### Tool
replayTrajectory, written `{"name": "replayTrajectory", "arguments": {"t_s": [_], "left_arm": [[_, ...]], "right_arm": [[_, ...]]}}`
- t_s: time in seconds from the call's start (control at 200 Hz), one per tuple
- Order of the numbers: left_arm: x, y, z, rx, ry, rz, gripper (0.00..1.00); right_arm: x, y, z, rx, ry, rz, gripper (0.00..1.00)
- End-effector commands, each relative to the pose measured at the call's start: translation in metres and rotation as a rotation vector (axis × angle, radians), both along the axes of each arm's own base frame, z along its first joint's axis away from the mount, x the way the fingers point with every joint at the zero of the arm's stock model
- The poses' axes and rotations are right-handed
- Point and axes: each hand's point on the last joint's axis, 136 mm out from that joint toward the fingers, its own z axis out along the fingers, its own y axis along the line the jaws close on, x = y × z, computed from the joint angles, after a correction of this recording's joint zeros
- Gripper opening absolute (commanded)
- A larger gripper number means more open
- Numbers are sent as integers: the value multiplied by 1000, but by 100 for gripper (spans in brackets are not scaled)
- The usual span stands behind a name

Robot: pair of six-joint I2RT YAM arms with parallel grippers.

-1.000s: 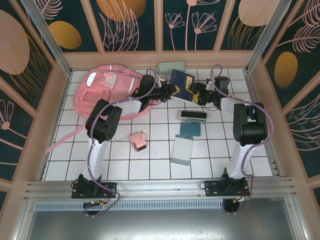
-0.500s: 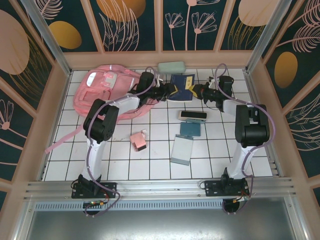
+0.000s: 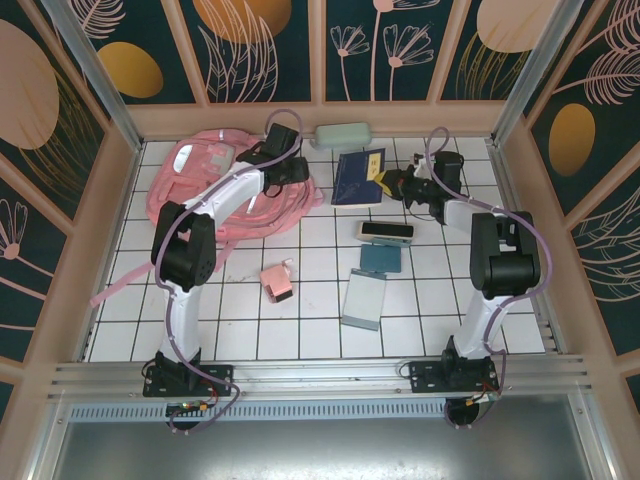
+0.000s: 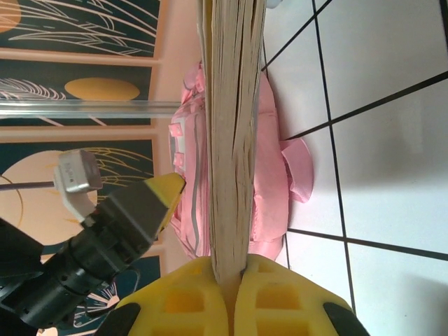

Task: Pack books, pencil case, and school supplies into a backpack

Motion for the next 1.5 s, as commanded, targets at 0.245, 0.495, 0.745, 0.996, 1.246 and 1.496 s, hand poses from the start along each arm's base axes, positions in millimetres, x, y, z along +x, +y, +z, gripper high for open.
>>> {"name": "replayTrajectory", "arguments": {"t_s": [0.245,0.495,0.745,0.996,1.246,1.496], "left_arm": [[-24,53,-39,430,78,-37,56],[-25,58,-44,482,58,-45,13],[-20,59,3,417,-32,0,0],[-14,68,68,239,-115,37,0],[-10,86,137,-19,-193,50,0],[-6,101,173,-252,-218,12,0]], "right_arm": [[2,16,18,-1,-73,33,0],[-2,26,18,13,-71,47,0],[-4,35,16,27,-70,47,0],[-3,40,16,38,-75,49,0],[-5,75,13,90,-80,74,0],[0,131,25,140,-157,31,0]]}}
